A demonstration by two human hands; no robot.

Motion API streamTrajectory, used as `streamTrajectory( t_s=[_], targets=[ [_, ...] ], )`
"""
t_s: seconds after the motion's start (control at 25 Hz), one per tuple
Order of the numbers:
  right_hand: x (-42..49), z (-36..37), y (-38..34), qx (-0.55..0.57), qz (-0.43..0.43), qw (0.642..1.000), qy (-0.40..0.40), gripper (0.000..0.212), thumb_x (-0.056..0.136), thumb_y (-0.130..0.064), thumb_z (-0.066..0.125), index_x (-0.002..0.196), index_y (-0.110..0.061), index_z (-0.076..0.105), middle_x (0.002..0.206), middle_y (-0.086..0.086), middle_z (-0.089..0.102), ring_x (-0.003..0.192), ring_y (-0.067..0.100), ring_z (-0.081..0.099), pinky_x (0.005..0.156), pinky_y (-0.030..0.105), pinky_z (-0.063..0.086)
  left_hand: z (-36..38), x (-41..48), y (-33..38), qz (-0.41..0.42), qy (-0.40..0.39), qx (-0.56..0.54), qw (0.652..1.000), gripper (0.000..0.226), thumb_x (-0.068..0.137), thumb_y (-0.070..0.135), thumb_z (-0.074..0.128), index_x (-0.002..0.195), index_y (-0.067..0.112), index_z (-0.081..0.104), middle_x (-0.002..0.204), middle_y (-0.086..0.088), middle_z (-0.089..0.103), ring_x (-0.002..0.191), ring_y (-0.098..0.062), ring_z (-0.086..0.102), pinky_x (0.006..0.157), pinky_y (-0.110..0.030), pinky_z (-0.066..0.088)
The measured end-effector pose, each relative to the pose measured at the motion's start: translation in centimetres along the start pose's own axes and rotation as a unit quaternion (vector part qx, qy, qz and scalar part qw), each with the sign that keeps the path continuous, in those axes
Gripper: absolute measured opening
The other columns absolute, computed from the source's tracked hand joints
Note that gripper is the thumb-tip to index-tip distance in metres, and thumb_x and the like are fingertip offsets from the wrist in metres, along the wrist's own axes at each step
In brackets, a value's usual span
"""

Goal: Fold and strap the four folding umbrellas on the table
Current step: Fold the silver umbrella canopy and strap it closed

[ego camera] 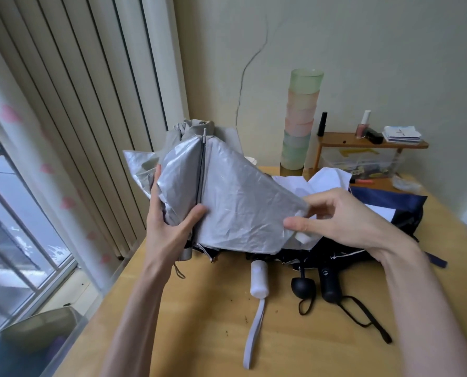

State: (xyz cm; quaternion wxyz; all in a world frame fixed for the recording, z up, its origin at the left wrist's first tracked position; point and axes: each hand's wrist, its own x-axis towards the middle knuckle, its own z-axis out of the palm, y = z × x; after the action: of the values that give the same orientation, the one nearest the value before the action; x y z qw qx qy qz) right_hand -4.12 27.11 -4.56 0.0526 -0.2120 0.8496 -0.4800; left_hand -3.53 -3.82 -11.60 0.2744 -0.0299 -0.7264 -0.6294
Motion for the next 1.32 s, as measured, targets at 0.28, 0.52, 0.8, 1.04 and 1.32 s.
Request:
streamTrajectory(
  t_s=[0.28,0.52,0.8,1.04,1.32],
  targets=[
    [2.3,2.9,0.1,0.311,0.004,0.936,0.165,0.044,0.090,-0.028,0.081,0.131,-0.028,0.065,0.109,-0.001,0.081,0.106,0.010,0.075,0.099,0.027,0.056,1.4,0.1,-0.8,0.005,0.090,-0.038,0.995,0.102,0.079,0.044,0.092,0.160,0.048,0.031,0.162,0.010,0.044,0.148,-0.014,0.045,0.120,-0.048,0.042],
    [3.6,4.9,0.4,0.302,0.019,0.935,0.184,0.015,0.090,-0.006,0.079,0.104,-0.004,0.076,0.092,0.007,0.081,0.080,0.014,0.077,0.070,0.021,0.055,1.5,0.0,0.1,0.011,0.158,-0.085,0.984,0.104,0.081,0.030,0.090,0.164,0.030,0.028,0.157,0.006,0.051,0.138,-0.007,0.055,0.112,-0.029,0.050],
    [3.7,5.6,0.3,0.326,-0.054,0.936,0.118,0.056,0.087,0.019,0.071,0.135,-0.008,0.057,0.120,0.020,0.075,0.103,0.023,0.076,0.088,0.026,0.058,2.2,-0.2,0.5,0.008,0.161,-0.104,0.981,0.100,0.086,0.024,0.088,0.165,0.030,0.026,0.157,0.009,0.051,0.139,-0.005,0.054,0.114,-0.029,0.048],
    [4.1,6.3,0.5,0.296,-0.015,0.930,0.219,0.023,0.084,-0.006,0.085,0.103,-0.008,0.073,0.092,0.013,0.081,0.083,0.021,0.079,0.068,0.020,0.056,2.6,-0.5,0.7,0.007,0.157,-0.099,0.983,0.096,0.087,0.022,0.086,0.163,0.032,0.028,0.154,0.009,0.053,0.137,-0.005,0.055,0.114,-0.031,0.049],
    [4.3,5.7,1.3,0.295,-0.049,0.935,0.189,0.030,0.088,0.007,0.077,0.109,-0.013,0.074,0.098,0.003,0.082,0.094,0.013,0.077,0.080,0.020,0.058,2.9,-0.6,0.7,-0.009,0.160,-0.111,0.981,0.094,0.089,0.022,0.086,0.163,0.032,0.029,0.153,0.010,0.055,0.135,-0.006,0.057,0.116,-0.037,0.048]
  ],
)
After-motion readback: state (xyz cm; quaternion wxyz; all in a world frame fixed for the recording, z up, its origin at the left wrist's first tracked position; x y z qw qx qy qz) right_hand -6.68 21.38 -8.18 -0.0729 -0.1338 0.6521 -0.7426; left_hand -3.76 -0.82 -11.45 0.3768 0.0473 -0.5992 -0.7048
